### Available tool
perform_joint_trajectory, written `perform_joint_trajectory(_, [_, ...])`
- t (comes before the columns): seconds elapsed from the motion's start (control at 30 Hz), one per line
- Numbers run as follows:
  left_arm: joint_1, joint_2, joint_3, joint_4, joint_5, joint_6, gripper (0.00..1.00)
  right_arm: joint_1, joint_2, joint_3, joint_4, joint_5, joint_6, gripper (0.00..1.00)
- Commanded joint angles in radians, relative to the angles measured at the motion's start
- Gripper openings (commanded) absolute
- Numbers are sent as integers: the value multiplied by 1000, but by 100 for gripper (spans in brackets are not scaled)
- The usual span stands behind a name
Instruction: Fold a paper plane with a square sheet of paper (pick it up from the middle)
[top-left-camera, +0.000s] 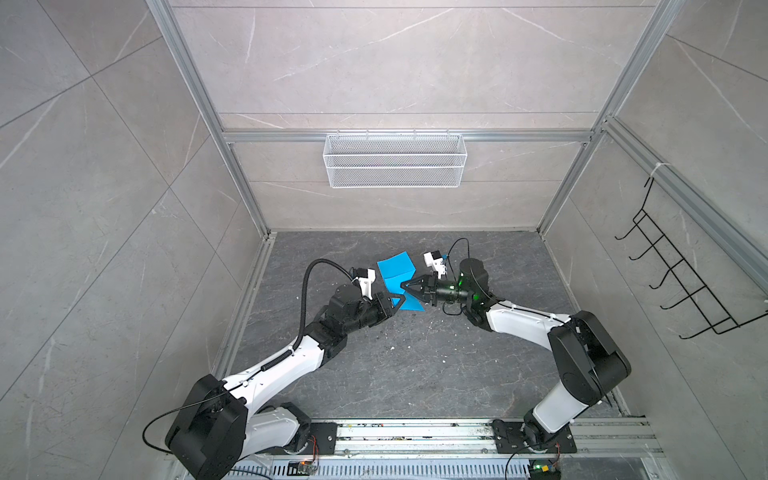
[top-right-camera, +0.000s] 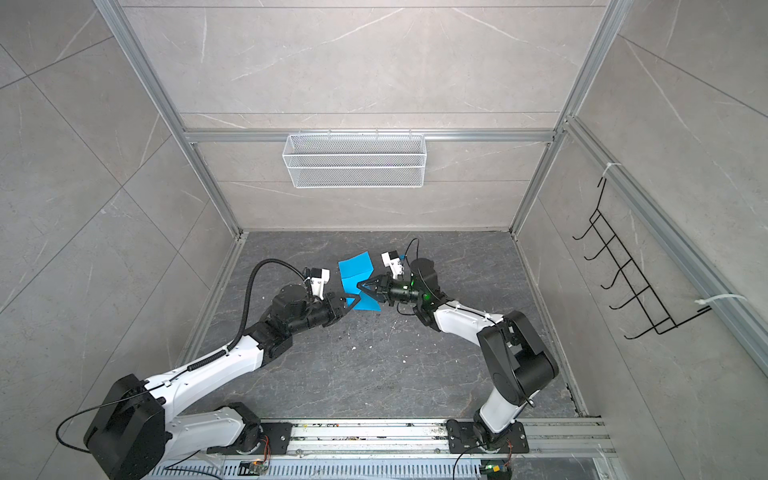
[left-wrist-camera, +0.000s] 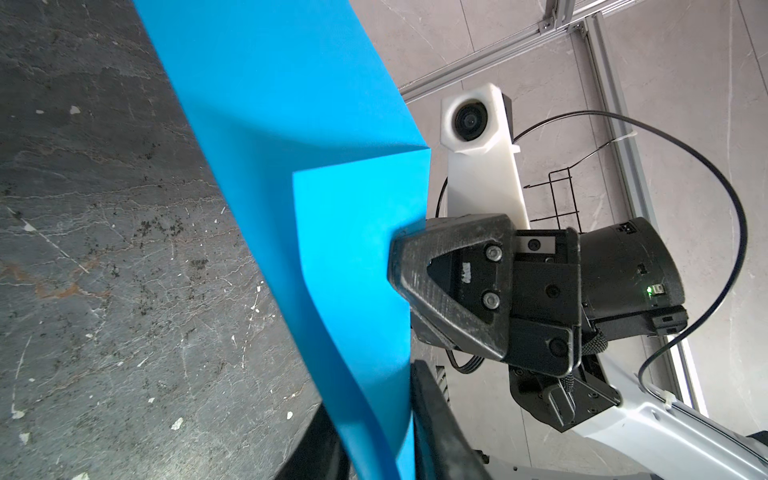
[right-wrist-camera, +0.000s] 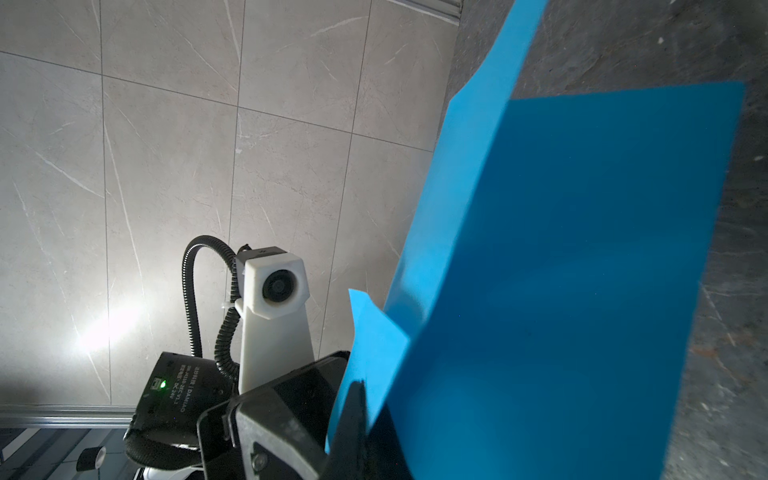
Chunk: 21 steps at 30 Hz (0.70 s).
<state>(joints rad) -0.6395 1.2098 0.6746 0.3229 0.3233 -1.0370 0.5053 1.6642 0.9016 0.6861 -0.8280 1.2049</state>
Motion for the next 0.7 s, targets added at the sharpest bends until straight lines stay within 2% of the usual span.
perform_joint_trajectory(0.0, [1,-25,-2,47,-3,2,27,-3,-31,-2,12,-15,-13,0])
perform_joint_trajectory(0.17, [3,-31,-14,53,-21,-22,37,-5,-29,-12,10,-18,-31,0])
perform_joint_trajectory(0.27, [8,-34,-21,65,-28,-41,37,-5,-29,-18,7,-16,-42,0])
perform_joint_trajectory(0.53, [15,-24,-27,61,-31,-55,23,-5,-19,-19,12,-19,-51,0])
perform_joint_trajectory(0.67, [17,-15,-26,66,-26,-55,13,-5,-17,-22,11,-19,-53,0])
